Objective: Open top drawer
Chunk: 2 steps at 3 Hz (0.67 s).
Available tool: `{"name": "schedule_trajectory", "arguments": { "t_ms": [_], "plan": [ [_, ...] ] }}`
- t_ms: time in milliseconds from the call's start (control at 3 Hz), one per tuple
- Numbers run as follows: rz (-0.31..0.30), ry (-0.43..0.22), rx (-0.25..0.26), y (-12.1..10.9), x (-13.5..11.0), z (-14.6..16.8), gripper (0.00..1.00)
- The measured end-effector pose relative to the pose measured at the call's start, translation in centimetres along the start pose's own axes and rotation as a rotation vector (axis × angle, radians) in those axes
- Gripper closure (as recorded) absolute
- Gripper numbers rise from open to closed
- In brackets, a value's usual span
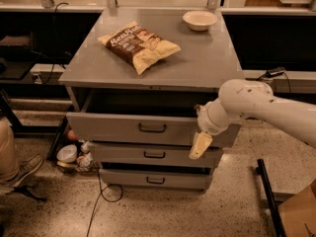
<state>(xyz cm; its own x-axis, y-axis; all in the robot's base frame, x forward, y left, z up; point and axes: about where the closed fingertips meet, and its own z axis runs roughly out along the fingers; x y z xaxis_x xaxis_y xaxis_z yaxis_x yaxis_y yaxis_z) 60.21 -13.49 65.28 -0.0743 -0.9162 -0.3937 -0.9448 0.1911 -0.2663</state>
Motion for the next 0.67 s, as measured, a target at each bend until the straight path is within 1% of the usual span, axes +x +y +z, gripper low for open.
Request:
{"name": "schedule_trajectory", "arguments": {
  "t_ms": [333, 667],
  "plan": [
    [0.029, 0.008, 0.004, 0.82, 1.43, 0.61, 0.19],
    [0.033, 0.010, 0.006, 0.94, 1.53, 0.37, 0.42]
  ]
}}
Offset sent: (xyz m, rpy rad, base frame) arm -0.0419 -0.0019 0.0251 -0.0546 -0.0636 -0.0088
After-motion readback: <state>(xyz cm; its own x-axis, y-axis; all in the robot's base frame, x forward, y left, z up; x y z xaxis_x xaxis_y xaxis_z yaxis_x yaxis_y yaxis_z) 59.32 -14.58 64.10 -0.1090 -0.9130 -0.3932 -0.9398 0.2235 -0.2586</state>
